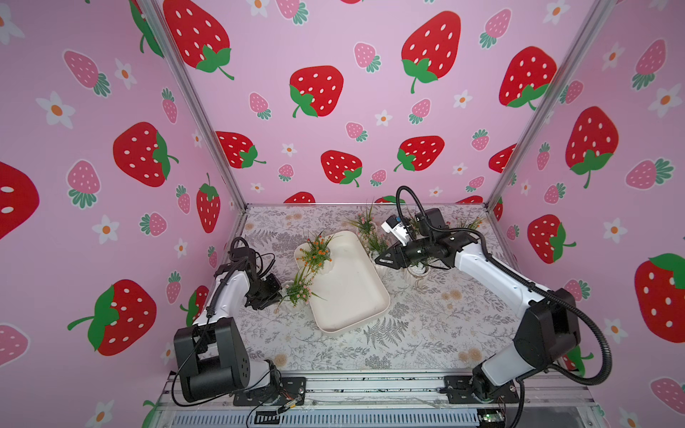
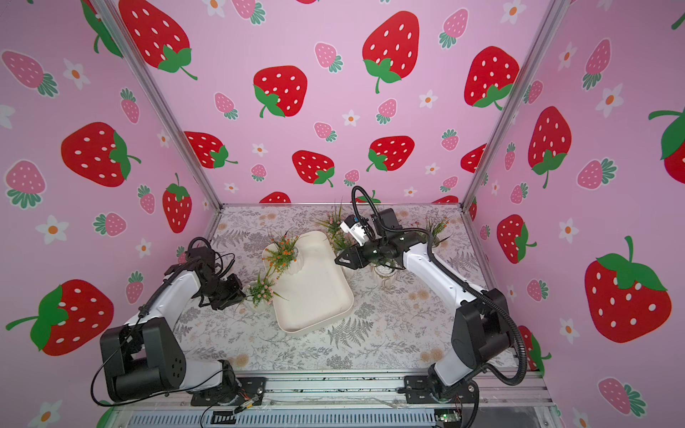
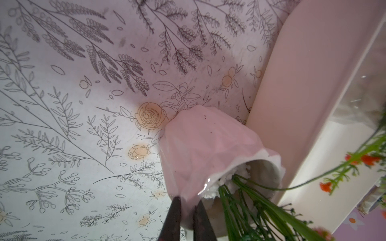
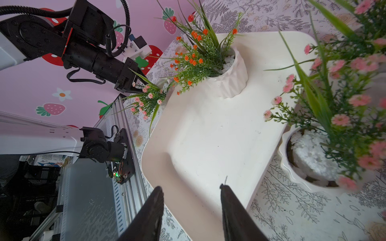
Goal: Put the potted gypsophila into the storage box
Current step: Pick up the baby's breath potted plant from the center of the board, then place the baby's breath potted plant at the storage box.
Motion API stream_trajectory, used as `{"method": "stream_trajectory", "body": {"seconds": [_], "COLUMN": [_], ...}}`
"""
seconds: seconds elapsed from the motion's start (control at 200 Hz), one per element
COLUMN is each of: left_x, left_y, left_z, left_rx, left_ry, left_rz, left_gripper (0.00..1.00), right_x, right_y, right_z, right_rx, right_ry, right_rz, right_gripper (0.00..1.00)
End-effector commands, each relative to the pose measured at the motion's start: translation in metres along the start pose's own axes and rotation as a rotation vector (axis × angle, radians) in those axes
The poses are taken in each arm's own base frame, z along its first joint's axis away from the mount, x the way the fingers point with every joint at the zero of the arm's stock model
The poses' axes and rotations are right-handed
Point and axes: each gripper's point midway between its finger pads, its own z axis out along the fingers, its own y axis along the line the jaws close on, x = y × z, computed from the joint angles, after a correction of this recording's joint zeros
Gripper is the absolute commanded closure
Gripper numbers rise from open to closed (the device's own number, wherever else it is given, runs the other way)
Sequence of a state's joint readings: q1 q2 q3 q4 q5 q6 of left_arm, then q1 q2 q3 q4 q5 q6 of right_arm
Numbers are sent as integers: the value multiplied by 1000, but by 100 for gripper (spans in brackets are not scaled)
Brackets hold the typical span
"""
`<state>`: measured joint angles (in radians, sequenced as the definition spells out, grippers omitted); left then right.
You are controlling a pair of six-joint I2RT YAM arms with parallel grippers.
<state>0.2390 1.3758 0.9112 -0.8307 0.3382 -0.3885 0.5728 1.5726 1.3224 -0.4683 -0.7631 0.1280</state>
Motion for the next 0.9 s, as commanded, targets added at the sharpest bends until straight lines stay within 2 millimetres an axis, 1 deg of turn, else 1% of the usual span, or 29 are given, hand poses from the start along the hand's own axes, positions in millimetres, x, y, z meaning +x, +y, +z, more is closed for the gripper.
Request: {"method": "stream_trajectory", "body": {"seconds": [0.0,0.06,0.135,0.43,0.575,0.69,0.895], "left_x": [6,8,9,11,13,18,34], "left_y": [-22,-28,-32,-43,-59,-78,-112], "left_z": [-12,-19,-33,-107,-141,-155,-156], "left_rx": [111,135,145,115,163,235,250], "left_ry": [-6,-14,-41,-199,-266,-259,-204], "left_rz": [24,23,32,82,105,142,285], "left_gripper": [100,100,100,100,100,100,100], "right_x": [-2,-3,-3,-6,-8,-8,-9], "right_y": [6,5,5,7,12,16,18], "right_z": [-9,-10,-10,-14,-17,-20,-22], "right_rx": [6,9,10,4,-5,-15,-11], "right_ry": [-18,-18,-20,-32,-42,-50,-56], "right_rz": [-43,-41,-41,-38,-45,-56,-63], "right_gripper": [54,54,54,54,54,54,54]}}
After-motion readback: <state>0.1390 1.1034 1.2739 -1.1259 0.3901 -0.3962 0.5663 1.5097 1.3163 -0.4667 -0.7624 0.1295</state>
